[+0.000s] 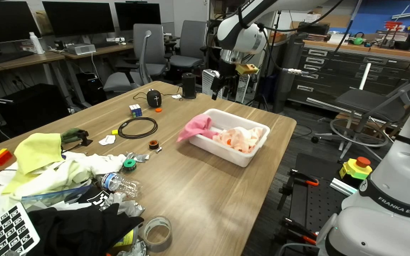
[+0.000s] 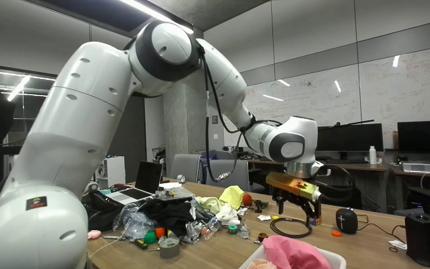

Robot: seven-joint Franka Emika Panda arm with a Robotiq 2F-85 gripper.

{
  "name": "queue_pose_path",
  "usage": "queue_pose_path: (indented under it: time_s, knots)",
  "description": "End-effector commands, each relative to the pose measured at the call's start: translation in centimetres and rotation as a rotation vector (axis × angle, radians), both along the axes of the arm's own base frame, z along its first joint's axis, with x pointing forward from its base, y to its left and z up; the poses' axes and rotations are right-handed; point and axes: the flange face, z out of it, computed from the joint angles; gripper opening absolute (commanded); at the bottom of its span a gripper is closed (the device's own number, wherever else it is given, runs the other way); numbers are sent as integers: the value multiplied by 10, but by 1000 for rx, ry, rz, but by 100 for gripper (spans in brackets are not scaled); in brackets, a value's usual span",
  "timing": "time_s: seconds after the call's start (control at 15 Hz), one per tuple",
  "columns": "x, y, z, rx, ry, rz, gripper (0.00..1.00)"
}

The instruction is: Remove the shirts from the white bin and put them on the table

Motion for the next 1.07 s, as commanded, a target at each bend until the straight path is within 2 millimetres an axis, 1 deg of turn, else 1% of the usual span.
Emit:
queue_pose_path:
  time_s: [0.0, 0.2, 0.47, 0.67, 0.8, 1.0]
  knots:
    - [20, -14, -41, 11, 27, -68, 100]
    - [25, -16, -74, 24, 59, -110, 100]
    - [32, -10, -105, 47, 86, -135, 100]
    - [33, -6, -128, 50, 122, -154, 100]
    - [31, -4, -140, 42, 150, -163, 100]
    - [29, -2, -153, 34, 170, -164, 100]
